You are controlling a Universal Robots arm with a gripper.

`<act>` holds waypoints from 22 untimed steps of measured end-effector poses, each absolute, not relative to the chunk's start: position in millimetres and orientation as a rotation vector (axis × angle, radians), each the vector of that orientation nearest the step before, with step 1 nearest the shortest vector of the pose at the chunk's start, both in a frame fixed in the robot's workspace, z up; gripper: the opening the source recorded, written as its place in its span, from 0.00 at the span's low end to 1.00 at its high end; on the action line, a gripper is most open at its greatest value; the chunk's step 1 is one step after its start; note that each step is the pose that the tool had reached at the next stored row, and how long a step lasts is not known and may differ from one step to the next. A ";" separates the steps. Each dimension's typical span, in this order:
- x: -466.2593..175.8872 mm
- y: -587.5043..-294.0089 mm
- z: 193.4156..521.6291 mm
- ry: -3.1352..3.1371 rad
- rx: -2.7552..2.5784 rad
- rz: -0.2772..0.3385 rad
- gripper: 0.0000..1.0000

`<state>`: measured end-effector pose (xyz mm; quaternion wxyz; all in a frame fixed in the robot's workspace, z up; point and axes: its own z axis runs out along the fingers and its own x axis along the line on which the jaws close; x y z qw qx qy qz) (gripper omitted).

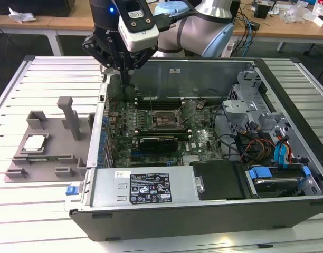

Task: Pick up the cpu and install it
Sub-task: 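Reach for the cpu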

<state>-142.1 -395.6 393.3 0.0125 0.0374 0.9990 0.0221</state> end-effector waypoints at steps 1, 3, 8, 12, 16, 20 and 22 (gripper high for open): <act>-143.9 -395.6 393.3 3.114 0.117 0.069 0.11; -146.7 -395.6 393.3 3.114 0.117 0.069 0.11; -158.0 -395.6 393.2 3.114 0.117 0.069 0.11; -166.3 -395.6 393.3 3.114 0.117 0.069 0.11; -176.4 -395.6 393.3 3.114 0.117 0.069 0.11; -188.7 -395.6 393.3 3.114 0.117 0.069 0.11; -193.4 -395.6 393.2 3.114 0.117 0.069 0.11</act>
